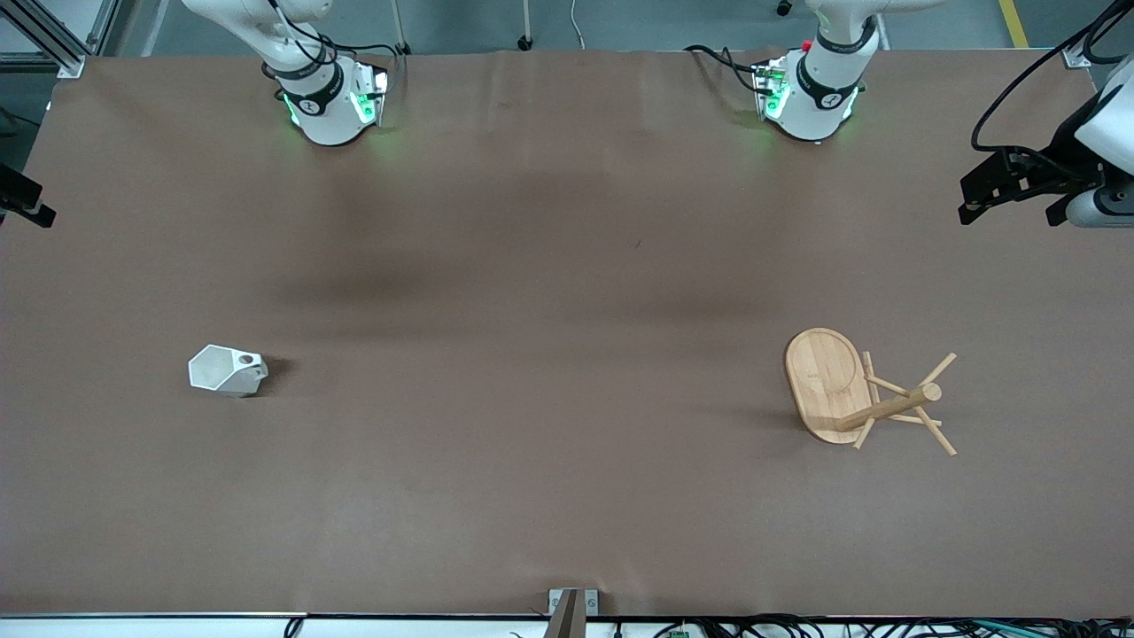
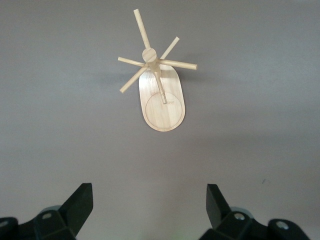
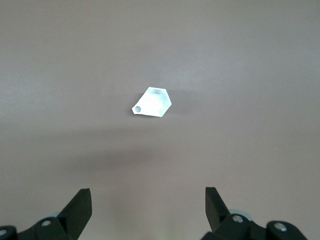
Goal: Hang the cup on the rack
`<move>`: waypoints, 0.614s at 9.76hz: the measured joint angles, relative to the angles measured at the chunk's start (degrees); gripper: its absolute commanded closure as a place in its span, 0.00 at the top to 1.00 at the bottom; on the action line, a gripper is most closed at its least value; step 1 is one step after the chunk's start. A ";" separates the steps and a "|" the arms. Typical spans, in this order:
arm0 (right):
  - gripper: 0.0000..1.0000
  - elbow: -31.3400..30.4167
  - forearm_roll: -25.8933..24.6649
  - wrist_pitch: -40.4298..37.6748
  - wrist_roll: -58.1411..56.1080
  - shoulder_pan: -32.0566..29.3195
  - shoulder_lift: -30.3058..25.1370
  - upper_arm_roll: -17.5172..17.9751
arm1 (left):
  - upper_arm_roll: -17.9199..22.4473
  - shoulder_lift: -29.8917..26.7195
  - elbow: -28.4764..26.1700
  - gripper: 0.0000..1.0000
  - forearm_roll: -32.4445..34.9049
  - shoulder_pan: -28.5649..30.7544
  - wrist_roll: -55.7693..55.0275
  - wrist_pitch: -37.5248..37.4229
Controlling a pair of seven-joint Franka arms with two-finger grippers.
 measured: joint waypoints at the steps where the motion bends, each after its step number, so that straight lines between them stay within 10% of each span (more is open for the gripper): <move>1: 1.00 0.00 0.00 0.00 0.00 0.00 0.00 0.00 | 0.00 0.00 0.00 1.00 0.00 0.00 0.00 -0.05; 6: 1.00 -0.49 0.00 0.12 0.00 0.00 0.17 0.00 | 0.05 0.00 0.00 1.00 0.00 0.05 -0.01 -0.08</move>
